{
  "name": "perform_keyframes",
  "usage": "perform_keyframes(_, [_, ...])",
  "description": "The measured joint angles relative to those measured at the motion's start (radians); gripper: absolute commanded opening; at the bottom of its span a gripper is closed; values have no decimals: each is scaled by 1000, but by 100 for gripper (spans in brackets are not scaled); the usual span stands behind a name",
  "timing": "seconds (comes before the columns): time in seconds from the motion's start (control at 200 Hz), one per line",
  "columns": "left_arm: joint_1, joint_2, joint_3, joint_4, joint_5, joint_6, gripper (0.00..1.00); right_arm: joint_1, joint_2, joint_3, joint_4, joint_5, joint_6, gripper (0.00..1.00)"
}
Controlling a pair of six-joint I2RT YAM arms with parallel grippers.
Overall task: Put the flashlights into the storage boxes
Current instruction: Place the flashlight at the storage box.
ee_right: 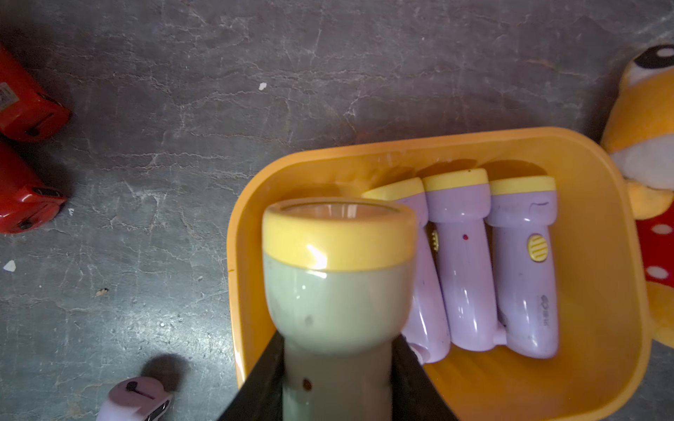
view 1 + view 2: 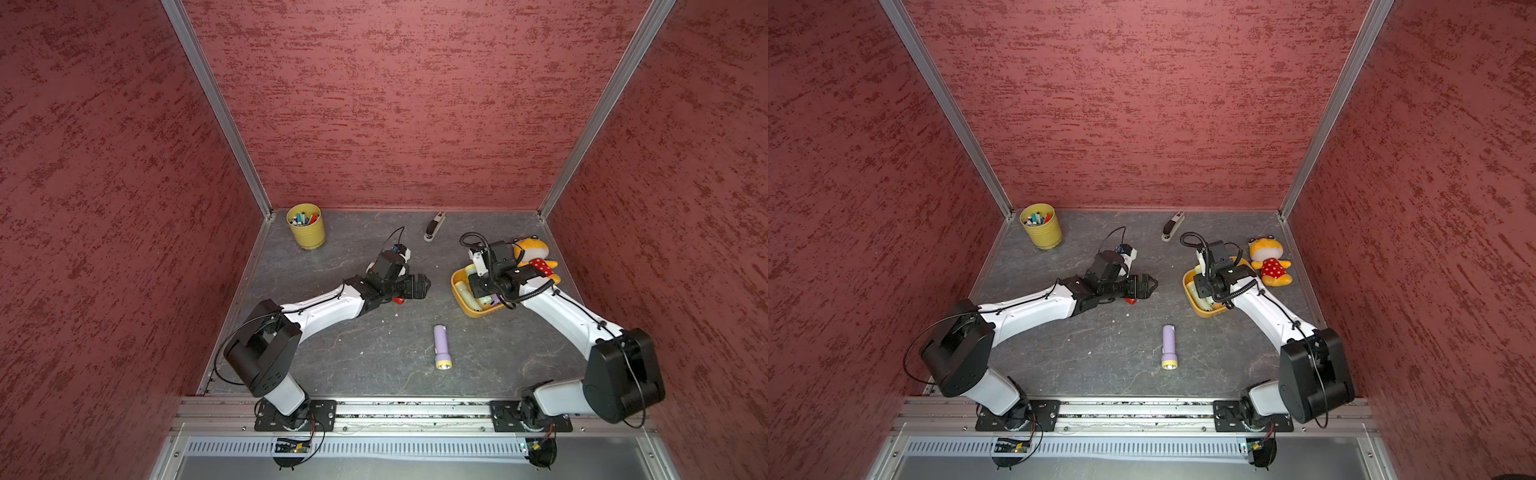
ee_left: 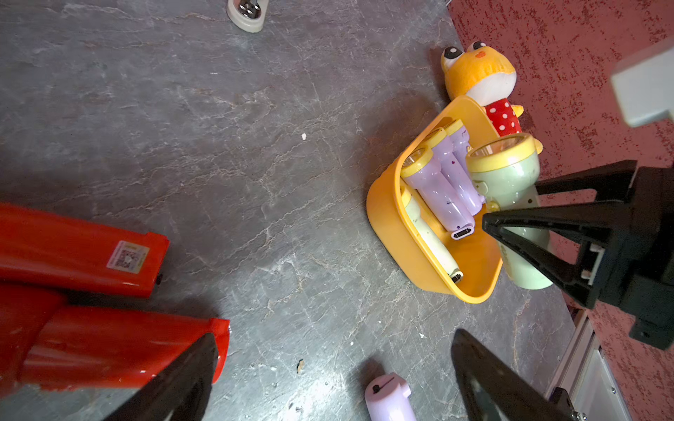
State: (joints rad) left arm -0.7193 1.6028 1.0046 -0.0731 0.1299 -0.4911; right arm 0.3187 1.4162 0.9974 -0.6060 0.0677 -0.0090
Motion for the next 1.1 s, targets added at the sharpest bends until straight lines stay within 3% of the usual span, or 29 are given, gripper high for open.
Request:
perform_keyframes(0.576, [0, 0, 0, 19, 1, 2, 100, 0, 24, 0, -29, -5, -42, 27])
perform_keyframes(1.097, [40, 0, -31, 45, 14, -40, 100, 0, 69, 4, -14, -87, -76, 27])
